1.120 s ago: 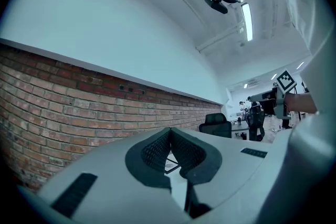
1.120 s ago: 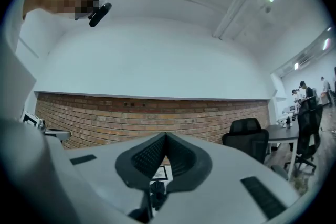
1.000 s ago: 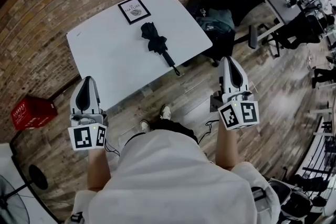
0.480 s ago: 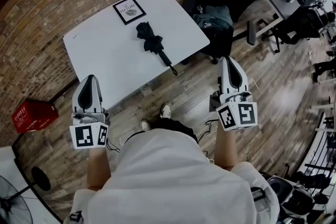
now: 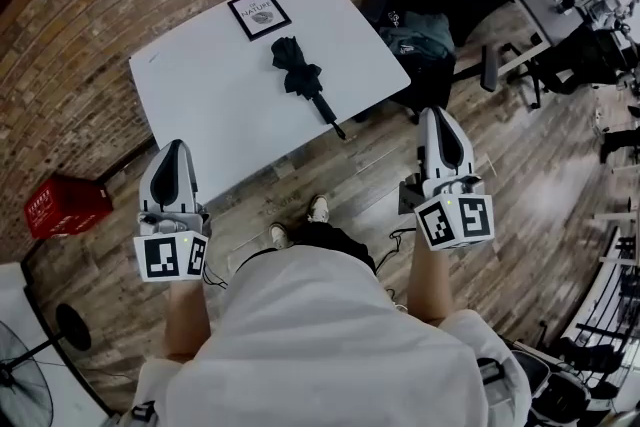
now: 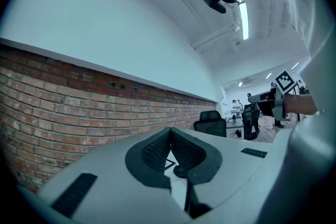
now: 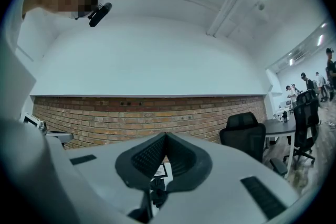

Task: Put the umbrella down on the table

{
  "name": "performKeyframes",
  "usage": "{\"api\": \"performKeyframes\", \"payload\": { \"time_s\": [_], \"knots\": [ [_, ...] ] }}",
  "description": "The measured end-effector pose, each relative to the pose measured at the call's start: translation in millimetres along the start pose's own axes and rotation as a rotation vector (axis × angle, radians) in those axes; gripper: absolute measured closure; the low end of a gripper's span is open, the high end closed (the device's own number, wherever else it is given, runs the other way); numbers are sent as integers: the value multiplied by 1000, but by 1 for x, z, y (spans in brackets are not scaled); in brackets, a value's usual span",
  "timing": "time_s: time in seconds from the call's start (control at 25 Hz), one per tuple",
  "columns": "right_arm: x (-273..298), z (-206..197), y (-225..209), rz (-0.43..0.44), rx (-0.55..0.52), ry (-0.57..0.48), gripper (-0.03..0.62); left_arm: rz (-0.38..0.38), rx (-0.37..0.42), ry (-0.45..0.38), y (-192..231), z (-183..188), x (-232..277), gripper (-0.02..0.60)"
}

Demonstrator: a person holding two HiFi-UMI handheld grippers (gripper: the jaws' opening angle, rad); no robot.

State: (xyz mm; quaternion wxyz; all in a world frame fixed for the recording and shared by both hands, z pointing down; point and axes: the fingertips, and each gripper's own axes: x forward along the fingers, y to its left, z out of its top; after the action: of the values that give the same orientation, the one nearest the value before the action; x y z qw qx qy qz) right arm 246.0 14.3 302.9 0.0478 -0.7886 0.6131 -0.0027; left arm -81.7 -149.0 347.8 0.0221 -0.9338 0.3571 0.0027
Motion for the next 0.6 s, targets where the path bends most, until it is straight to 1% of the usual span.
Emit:
{"api": "performKeyframes", "payload": {
  "time_s": [0.2, 0.6],
  "knots": [
    [4, -9, 12, 25, -19, 22, 574, 24, 1, 18, 7, -6, -12, 558],
    [10, -19, 36, 73, -22, 42, 574, 55, -13, 44, 19, -17, -34, 558]
  ]
}}
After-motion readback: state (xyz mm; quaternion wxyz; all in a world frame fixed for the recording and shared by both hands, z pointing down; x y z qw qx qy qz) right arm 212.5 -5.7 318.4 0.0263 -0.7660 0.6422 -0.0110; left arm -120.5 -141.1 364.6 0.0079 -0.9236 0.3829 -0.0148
